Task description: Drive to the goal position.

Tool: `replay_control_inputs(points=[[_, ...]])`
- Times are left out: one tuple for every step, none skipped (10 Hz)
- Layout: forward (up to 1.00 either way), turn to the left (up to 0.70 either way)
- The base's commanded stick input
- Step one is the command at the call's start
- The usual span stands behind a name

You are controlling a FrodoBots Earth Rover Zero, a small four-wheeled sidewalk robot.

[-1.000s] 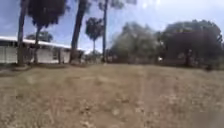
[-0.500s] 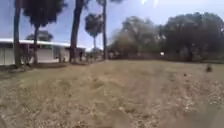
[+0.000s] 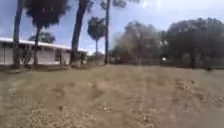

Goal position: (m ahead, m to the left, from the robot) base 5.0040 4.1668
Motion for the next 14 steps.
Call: replay_control_inputs(points=[[0.7,0.0],[0.7,0.0],[0.7,0.0],[0.7,0.0],[0.7,0.0],[0.7,0.0],[0.7,0.0],[0.7,0.0],[0.7,0.0],[0.7,0.0],[0.7,0.0],[0.7,0.0],[0.7,0.0],[0.7,0.0]])
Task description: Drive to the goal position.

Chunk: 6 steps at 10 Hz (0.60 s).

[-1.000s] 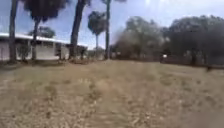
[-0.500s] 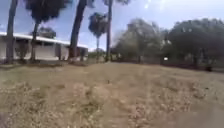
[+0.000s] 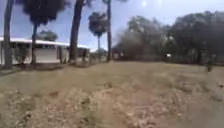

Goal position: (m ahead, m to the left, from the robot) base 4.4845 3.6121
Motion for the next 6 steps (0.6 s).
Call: replay_control_inputs(points=[[0.7,0.0],[0.7,0.0],[0.7,0.0],[0.7,0.1],[0.7,0.35],[0.7,0.35]])
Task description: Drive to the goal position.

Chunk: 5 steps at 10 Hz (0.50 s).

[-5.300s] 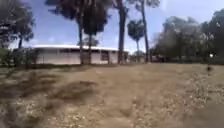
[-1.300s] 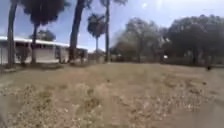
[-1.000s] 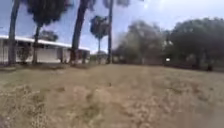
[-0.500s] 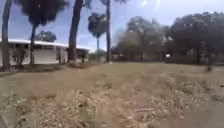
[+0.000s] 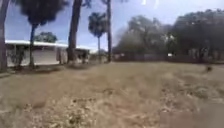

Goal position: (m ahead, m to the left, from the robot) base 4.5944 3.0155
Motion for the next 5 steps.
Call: replay_control_inputs(points=[[0.7,0.35],[0.7,0.35],[0.7,0.35],[0.7,0.35],[0.7,0.3]])
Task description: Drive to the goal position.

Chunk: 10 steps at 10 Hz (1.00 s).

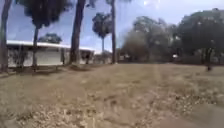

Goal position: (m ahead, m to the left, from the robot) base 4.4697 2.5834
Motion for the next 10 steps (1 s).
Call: replay_control_inputs(points=[[0.7,0.2],[0.7,0.02],[0.7,0.0],[0.7,0.0],[0.7,0.0],[0.7,0.0],[0.7,0.0],[0.7,0.0],[0.7,0.0],[0.7,0.0]])
